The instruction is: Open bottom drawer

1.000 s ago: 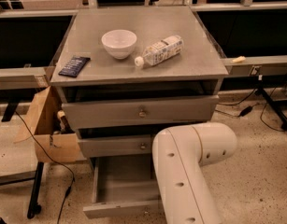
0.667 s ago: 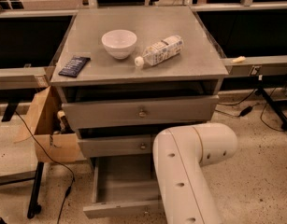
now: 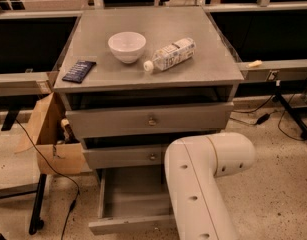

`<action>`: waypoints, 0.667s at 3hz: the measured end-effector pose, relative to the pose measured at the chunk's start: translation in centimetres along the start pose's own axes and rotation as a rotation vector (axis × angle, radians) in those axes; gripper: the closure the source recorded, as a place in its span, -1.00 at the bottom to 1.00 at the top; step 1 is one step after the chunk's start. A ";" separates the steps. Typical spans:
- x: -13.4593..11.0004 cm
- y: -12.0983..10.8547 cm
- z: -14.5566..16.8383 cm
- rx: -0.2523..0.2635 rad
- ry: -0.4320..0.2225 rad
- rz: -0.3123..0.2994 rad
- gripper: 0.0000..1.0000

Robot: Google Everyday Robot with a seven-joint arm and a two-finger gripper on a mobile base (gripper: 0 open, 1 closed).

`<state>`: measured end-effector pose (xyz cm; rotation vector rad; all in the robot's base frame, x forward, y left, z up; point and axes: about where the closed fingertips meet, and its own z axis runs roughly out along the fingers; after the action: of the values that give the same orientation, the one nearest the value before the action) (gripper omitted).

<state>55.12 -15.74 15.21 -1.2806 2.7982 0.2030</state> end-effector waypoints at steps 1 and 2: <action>-0.6 -0.5 0.0 0.000 0.000 0.000 -1.00; -0.9 -0.8 0.0 0.000 0.000 0.000 -1.00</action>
Offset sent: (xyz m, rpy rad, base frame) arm -0.0346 -0.0112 -0.0002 0.0126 0.0580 0.0157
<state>56.26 -15.58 15.21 -1.2807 2.7981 0.2030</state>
